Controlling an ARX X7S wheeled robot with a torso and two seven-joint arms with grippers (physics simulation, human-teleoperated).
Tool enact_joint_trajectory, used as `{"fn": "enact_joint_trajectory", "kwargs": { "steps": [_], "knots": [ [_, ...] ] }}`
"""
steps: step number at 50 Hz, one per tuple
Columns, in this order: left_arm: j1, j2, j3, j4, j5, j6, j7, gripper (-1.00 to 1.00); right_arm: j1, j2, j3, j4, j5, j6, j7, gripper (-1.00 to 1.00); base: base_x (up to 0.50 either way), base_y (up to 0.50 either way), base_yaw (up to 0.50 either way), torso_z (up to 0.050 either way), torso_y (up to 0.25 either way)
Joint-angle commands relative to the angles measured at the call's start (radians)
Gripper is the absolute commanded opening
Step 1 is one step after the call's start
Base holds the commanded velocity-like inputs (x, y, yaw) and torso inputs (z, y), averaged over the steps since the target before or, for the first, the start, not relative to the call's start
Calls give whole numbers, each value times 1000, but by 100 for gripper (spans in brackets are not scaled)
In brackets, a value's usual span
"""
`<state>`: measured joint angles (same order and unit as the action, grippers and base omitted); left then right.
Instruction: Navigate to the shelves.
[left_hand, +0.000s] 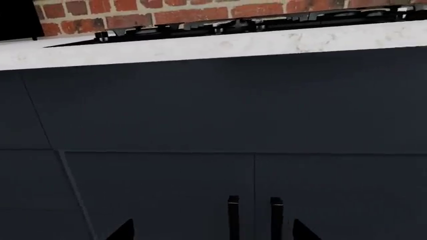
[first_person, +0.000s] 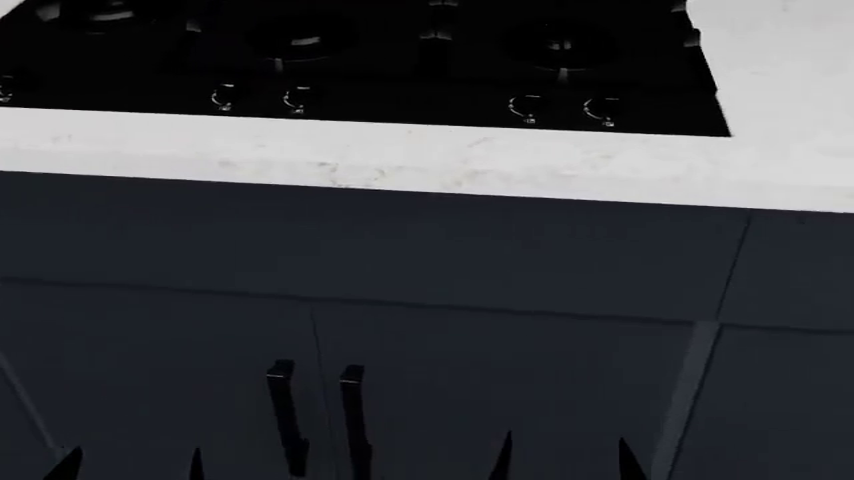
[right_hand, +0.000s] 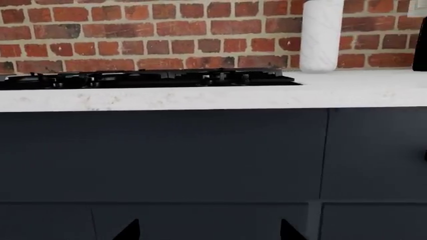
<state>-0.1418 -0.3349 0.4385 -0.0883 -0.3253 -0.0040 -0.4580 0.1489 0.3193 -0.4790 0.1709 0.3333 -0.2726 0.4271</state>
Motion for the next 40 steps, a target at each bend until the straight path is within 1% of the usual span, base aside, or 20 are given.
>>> {"fn": "enact_joint_trajectory", "kwargs": {
  "steps": [1, 40],
  "knots": [
    [-1, 15, -17, -18, 11, 47, 34, 100, 0, -17, 21, -3, -13, 8, -23, 100, -503, 39, 0, 0, 0],
    [-1, 10, -10, -16, 6, 48, 28, 100, -3, -10, 12, -13, -9, 10, -17, 100, -502, 22, 0, 0, 0]
  ]
}}
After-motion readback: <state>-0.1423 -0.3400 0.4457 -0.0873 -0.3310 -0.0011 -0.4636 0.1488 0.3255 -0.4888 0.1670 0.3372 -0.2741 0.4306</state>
